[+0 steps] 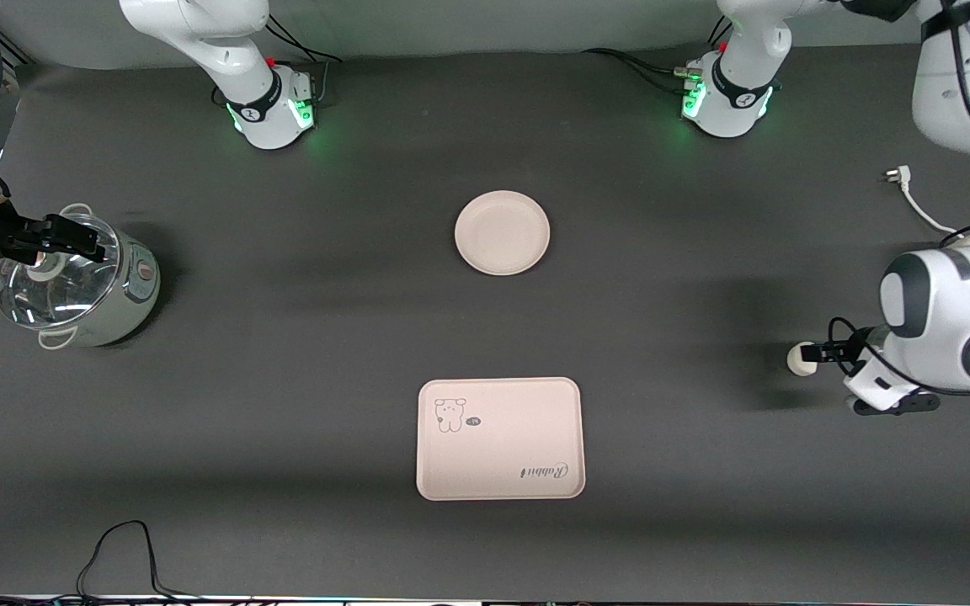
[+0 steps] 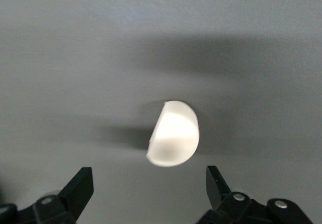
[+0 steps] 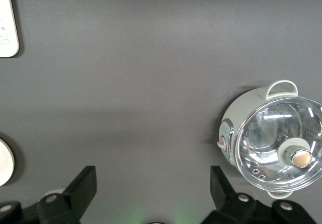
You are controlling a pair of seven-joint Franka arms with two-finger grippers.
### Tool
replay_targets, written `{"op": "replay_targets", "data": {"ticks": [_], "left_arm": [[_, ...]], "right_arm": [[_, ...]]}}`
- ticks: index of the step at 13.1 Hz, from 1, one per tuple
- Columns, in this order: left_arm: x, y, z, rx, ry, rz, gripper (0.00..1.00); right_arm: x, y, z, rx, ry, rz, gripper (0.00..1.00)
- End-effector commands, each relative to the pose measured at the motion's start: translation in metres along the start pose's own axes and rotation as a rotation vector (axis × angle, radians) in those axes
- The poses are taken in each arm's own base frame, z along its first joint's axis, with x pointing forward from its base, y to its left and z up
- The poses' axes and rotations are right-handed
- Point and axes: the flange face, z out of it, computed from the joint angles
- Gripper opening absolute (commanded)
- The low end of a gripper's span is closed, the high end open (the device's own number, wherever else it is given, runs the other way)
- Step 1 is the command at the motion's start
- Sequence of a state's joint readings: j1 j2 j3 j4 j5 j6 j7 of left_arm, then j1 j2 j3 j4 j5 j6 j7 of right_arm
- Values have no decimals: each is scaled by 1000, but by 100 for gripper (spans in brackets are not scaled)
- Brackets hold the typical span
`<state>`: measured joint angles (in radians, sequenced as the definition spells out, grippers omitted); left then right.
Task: Place bun in plate and plate on tray
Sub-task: 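Reach the left gripper down to the white bun beside the toaster, then close the left gripper on the white bun and lift it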
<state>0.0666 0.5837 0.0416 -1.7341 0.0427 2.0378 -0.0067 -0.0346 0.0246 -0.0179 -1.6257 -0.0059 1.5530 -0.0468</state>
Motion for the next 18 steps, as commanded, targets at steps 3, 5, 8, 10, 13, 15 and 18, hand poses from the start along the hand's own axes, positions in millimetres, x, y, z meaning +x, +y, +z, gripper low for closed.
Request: {"op": "replay_targets", "data": {"ticks": [3,5,8,10,13,15,18], "left_arm": [[11,9,23,-32,29,-8,100],[12,8,28,-33,25,-10,98],[12,9,33,-53,19,-22,91],[8,9,44,-57,30,-25,69],[3,9,42,-59,33,-26,40],[-5,9,20,-61,10,-27,32],[-37,9,-51,-62,-47,-22,24]], "right_arm": [[-4,2,-2,-11,9,-22,100],[-4,2,-2,-11,9,-22,100],[-3,2,-1,-11,8,-22,100],[-3,2,-2,-11,8,-22,100],[-4,0,-2,-11,3,-21,100],[-1,0,-1,-11,3,-25,100],[1,-2,-2,-10,11,-27,100]]}}
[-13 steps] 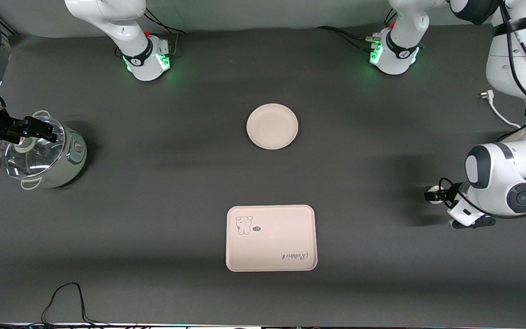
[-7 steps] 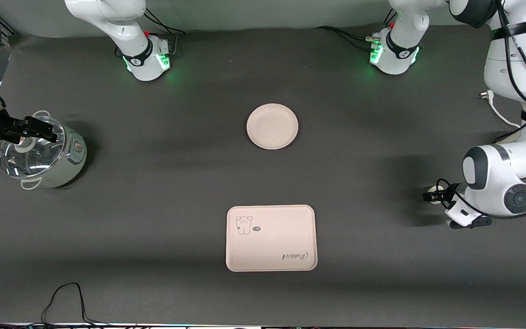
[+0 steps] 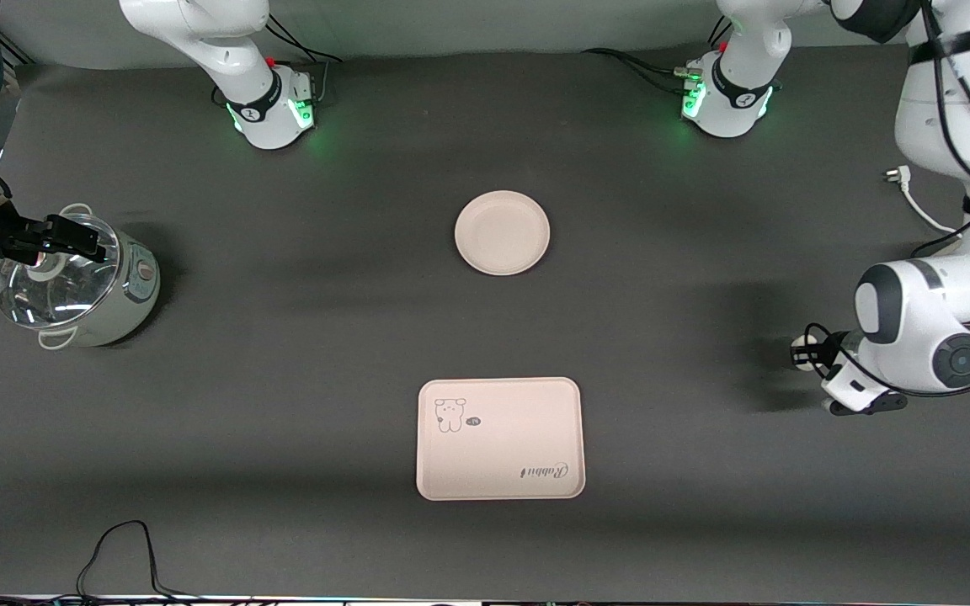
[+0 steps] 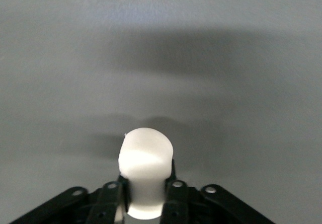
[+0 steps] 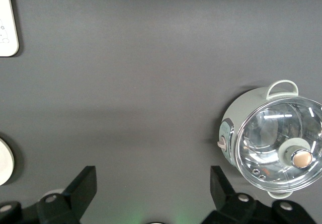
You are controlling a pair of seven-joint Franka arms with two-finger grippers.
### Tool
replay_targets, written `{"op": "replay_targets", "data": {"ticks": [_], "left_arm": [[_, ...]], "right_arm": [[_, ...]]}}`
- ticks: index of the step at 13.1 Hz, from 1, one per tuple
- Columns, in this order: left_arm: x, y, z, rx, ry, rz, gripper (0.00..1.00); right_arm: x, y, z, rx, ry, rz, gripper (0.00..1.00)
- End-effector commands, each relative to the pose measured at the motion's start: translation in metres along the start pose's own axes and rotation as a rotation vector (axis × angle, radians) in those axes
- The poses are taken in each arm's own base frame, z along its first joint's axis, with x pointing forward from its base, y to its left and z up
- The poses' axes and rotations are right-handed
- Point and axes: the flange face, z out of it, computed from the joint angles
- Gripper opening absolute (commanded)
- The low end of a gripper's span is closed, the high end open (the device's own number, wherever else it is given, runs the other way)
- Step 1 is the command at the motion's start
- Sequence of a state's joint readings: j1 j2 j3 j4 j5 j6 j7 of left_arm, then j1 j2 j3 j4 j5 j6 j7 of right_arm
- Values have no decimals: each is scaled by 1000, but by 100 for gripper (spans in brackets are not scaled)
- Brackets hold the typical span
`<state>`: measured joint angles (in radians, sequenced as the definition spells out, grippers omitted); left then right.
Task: Place bun in plate and plate on tray
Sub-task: 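Close the left gripper on the white bun and lift it, then carry the bun with the left gripper over the white plate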
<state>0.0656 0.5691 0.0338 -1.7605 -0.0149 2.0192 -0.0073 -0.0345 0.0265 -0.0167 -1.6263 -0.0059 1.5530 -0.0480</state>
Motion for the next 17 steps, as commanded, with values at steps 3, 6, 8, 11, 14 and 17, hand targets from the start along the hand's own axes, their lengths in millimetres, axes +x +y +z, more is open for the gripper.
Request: {"op": "replay_targets", "data": {"ticks": [3,6,8,11,14,17], "left_arm": [[-78,-4,-132,-5,-33,-10,25],[-146,-8,-217,-15,-5,-11,27],[-178,-2,-245,-16,6,2,28],[-210,60,-258,7,9,-37,28],[-245,193,-262,-57,4,-149,28],[-276,323,-236,-93,66,-240,28]], "right_arm": [[1,-2,-3,-12,19,-29,100],[2,0,-2,-11,23,-26,100],[2,0,-3,-11,24,-26,100],[1,0,-6,-11,30,-25,100],[1,0,-6,-11,33,-26,100],[1,0,-7,-11,36,-25,100]]}}
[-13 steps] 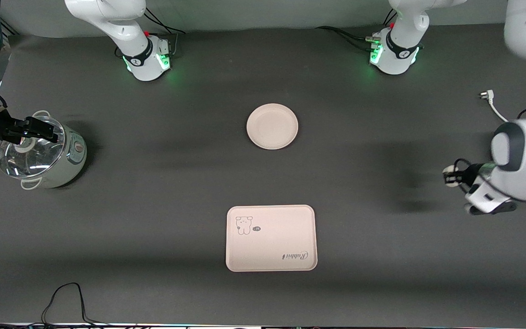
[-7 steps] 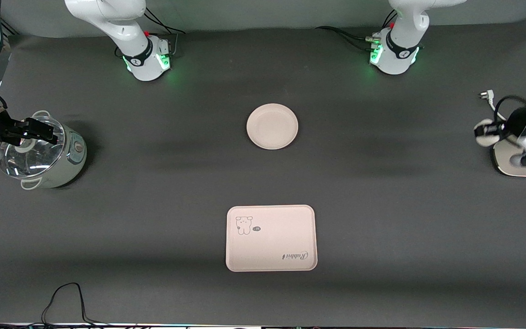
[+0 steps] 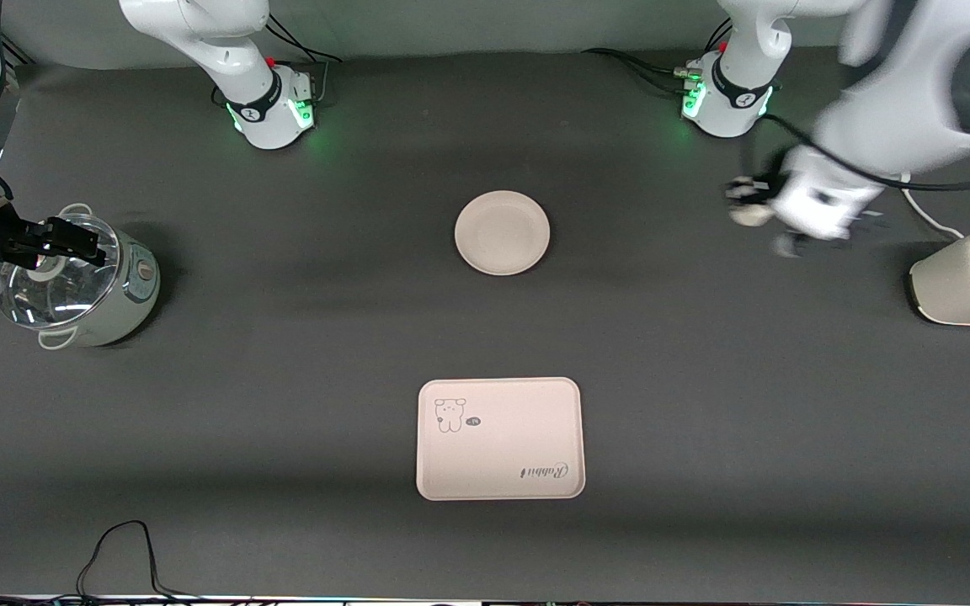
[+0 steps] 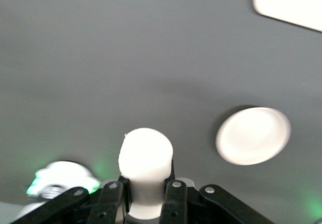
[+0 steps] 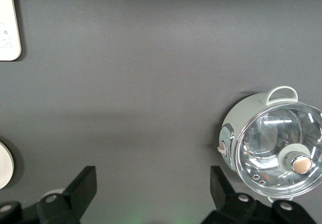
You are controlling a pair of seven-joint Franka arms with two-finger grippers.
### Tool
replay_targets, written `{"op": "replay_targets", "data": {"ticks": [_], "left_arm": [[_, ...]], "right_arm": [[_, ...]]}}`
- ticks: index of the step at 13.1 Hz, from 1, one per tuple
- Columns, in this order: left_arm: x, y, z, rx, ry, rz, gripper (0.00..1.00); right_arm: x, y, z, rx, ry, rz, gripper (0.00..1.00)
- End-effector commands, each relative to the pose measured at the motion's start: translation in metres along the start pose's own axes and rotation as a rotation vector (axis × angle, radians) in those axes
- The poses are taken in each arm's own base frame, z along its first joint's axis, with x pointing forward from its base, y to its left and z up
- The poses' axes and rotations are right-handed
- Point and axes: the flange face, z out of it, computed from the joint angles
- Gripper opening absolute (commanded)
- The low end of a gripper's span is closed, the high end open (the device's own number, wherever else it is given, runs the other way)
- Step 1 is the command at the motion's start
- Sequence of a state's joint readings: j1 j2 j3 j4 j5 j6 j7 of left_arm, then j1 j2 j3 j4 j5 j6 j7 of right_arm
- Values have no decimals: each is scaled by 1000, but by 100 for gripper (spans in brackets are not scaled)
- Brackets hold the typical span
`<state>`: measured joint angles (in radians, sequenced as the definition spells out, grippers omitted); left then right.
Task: Place bun in plate and plate on tray
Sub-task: 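Carry the bun with the left gripper over the white plate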
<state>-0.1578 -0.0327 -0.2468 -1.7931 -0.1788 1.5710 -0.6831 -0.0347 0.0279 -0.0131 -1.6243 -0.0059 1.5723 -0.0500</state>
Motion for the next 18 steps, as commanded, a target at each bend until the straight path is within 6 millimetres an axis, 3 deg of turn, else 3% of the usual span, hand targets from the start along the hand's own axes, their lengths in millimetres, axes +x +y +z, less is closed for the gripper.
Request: {"op": "replay_targets", "data": {"ticks": [1,4,8,10,12,13,15,17,18], "left_arm": [[-44,91,39,-37,26,-94,28],[-79,163,100,-65,25,-113,28],[-89,219,225,-30,-6,-60,28],[-94,228,282,-47,-3,-48,29],[-104,221,331,-56,17,-27,28],[-104,218,346,-47,14,-24,28],[-124,218,368,-11,2,-2,28],[-126,218,374,-3,-4,-28,32],[-125,217,374,-1,-5,-35,54]], "right_arm": [[-1,2,-5,-10,16,-21,100],[-1,2,-5,-10,16,-21,100],[-2,3,-4,-10,15,-19,100],[-1,3,-3,-10,12,-18,100],[-1,3,-3,-10,12,-18,100],[-1,3,-3,-10,12,-18,100],[-1,3,-2,-10,10,-18,100],[-1,3,-2,-10,10,-18,100],[-1,3,-2,-10,10,-18,100]]}}
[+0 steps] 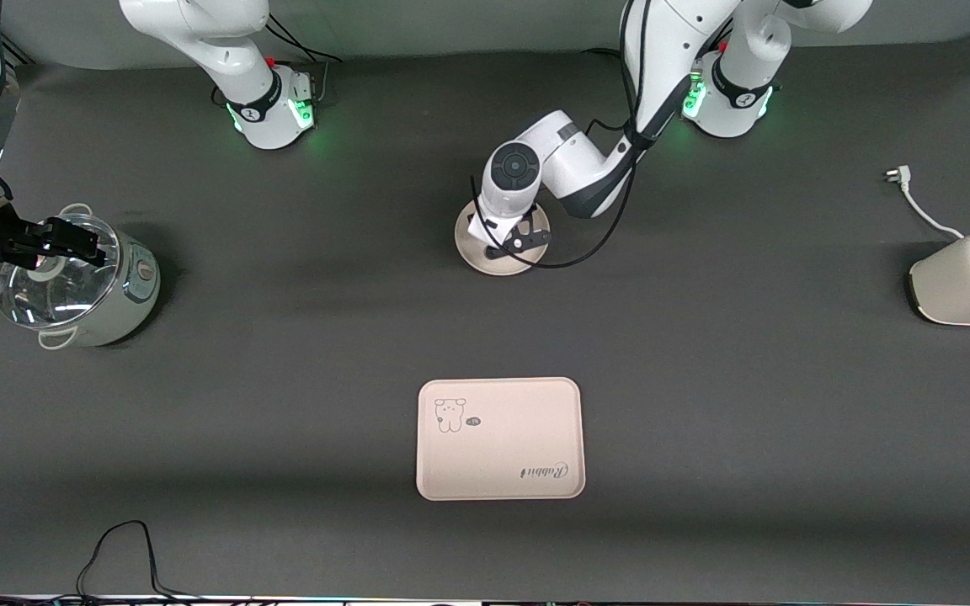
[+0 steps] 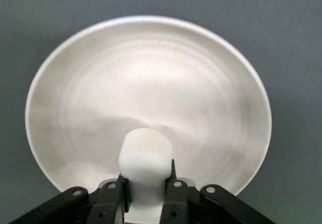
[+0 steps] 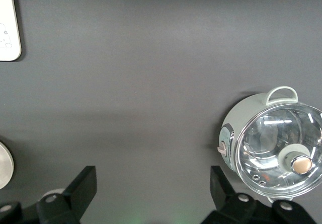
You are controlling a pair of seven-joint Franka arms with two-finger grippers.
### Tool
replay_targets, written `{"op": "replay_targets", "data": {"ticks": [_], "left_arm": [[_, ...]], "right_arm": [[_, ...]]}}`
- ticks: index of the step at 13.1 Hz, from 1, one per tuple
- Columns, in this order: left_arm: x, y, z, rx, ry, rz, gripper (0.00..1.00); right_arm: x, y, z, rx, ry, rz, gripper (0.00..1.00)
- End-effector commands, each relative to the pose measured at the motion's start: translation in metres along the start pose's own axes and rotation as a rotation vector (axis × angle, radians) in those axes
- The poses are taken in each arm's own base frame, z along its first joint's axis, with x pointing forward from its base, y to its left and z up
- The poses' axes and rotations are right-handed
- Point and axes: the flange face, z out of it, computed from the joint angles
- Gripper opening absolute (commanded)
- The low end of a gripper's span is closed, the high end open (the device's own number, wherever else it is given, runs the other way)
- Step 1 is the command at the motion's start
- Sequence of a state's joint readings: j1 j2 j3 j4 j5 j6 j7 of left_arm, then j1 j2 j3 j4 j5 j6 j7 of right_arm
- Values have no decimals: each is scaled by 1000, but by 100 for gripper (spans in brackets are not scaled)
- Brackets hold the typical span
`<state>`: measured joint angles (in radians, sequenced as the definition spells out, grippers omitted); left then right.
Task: Place bun in plate and plate on tray
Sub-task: 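Lower the bun onto the plate and open the left gripper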
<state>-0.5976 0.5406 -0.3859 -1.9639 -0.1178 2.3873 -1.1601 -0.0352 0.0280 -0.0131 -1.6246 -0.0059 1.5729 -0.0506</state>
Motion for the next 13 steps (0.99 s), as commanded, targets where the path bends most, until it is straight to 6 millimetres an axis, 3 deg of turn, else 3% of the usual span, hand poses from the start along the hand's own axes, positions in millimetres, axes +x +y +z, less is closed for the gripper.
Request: {"op": "replay_targets", "data": {"ticks": [1,4,6,8,9,11,13], "left_arm": [[-3,-2,-3,3,27,-27,99],[2,-3,-16,-2,36,-35,100],[10,-5,-46,-19,55,-50,100],[27,-24,-109,-9,78,-74,100],[37,-43,-152,4,93,-92,100],[72,-99,-234,41,144,-62,100],[120,-166,-302,36,164,-46,100]], "right_arm": [[-1,3,-1,-10,9,-18,100],[-2,3,-1,-9,7,-18,100],[-2,2,-1,-9,4,-19,100],[-3,1,-1,-9,4,-21,100],[-3,1,-1,-9,5,-18,100],[-5,-7,-3,-1,3,-21,100],[-7,-31,-5,0,3,-53,100]]}}
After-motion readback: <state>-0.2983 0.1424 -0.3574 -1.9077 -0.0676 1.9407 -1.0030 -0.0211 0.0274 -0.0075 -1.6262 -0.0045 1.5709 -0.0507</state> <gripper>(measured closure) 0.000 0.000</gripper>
